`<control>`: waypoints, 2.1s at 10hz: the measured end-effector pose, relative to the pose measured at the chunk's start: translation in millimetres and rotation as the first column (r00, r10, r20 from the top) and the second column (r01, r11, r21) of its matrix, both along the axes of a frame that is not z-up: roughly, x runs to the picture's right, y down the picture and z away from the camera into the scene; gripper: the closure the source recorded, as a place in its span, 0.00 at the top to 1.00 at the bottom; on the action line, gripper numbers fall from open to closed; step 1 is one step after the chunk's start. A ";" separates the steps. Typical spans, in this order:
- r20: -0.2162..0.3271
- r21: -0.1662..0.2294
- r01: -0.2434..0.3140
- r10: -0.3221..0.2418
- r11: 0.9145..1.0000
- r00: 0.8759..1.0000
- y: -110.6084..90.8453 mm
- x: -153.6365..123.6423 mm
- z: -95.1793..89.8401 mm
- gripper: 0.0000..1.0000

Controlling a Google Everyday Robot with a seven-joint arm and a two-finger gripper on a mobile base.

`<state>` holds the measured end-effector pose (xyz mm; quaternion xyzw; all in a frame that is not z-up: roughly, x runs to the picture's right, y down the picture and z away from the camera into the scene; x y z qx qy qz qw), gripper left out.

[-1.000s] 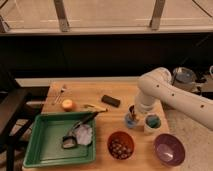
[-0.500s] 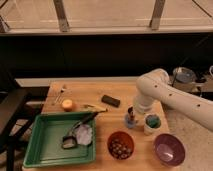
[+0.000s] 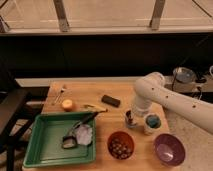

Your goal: Stack cups into tray

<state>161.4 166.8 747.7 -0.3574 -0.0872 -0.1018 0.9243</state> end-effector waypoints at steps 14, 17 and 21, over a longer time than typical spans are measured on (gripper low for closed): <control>-0.002 -0.043 0.005 -0.005 0.999 1.000 22.2 -2.0 7.3 0.66; -0.024 -0.028 -0.030 0.030 0.999 0.999 28.0 7.7 7.2 0.66; -0.026 -0.052 -0.061 0.060 0.997 0.998 36.2 10.6 20.7 0.66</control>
